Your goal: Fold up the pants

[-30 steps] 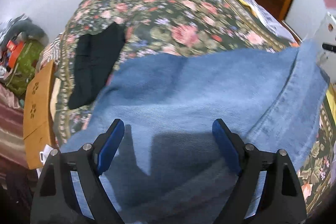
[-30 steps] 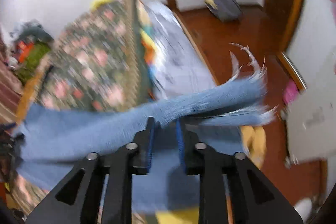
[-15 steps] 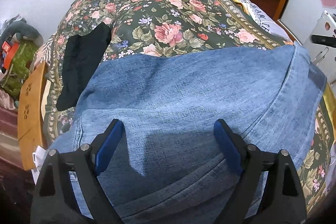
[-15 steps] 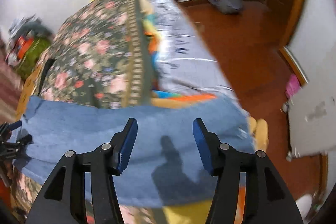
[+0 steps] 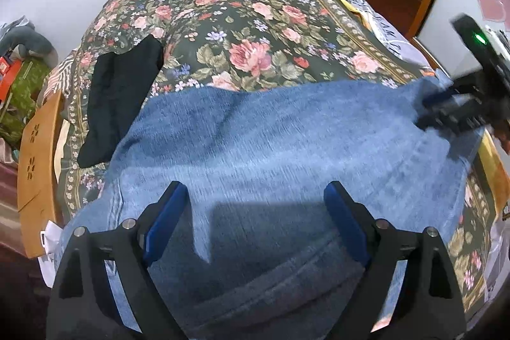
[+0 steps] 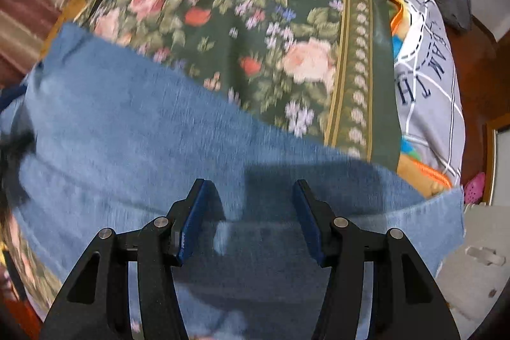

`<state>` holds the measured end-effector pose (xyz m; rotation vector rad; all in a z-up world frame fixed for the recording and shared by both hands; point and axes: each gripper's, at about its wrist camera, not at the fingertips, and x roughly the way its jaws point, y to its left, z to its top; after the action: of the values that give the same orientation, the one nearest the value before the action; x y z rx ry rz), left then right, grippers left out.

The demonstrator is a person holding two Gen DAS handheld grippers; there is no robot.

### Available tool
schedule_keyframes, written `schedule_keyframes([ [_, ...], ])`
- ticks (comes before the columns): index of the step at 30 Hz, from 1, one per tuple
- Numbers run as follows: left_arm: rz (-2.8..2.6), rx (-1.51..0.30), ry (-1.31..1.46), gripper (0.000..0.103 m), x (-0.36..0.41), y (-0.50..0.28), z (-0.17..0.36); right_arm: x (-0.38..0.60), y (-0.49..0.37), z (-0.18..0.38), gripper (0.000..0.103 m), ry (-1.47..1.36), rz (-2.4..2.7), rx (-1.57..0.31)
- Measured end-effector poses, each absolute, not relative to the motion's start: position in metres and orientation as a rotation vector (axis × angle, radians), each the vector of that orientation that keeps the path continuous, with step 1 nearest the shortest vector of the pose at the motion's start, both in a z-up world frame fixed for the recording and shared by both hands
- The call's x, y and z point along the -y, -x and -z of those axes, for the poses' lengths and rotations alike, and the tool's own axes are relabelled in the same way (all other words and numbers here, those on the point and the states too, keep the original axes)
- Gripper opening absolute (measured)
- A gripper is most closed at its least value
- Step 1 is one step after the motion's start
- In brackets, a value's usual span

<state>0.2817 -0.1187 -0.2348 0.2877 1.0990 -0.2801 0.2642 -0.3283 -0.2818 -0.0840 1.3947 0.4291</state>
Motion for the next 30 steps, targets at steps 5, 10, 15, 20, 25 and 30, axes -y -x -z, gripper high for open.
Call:
schedule_keyframes([
  [5, 0.286, -1.142, -0.269, 0.089, 0.127, -0.292, 0.242, 0.357, -0.231, 0.282, 0.051, 0.005, -0.412, -1.409],
  [10, 0.347, -1.154, -0.313, 0.089, 0.145, -0.278, 0.247, 0.371, -0.194, 0.278, 0.051, 0.025, -0.398, -1.412],
  [15, 0.390, -1.165, -0.315, 0.089, 0.161, -0.264, 0.248, 0.382, -0.186, 0.260, 0.051, 0.010, -0.384, -1.379],
  [20, 0.396, -1.176, -0.303, 0.089, 0.163, -0.259, 0.247, 0.383, -0.220, 0.234, 0.052, -0.053, -0.343, -1.271],
  [25, 0.397, -1.165, -0.295, 0.089, 0.161, -0.252, 0.246, 0.369, -0.265, 0.257, 0.058, 0.060, -0.277, -1.289],
  [30, 0.403, -1.157, -0.291, 0.089, 0.160, -0.248, 0.245, 0.392, -0.261, 0.290, 0.058, 0.100, -0.261, -1.414],
])
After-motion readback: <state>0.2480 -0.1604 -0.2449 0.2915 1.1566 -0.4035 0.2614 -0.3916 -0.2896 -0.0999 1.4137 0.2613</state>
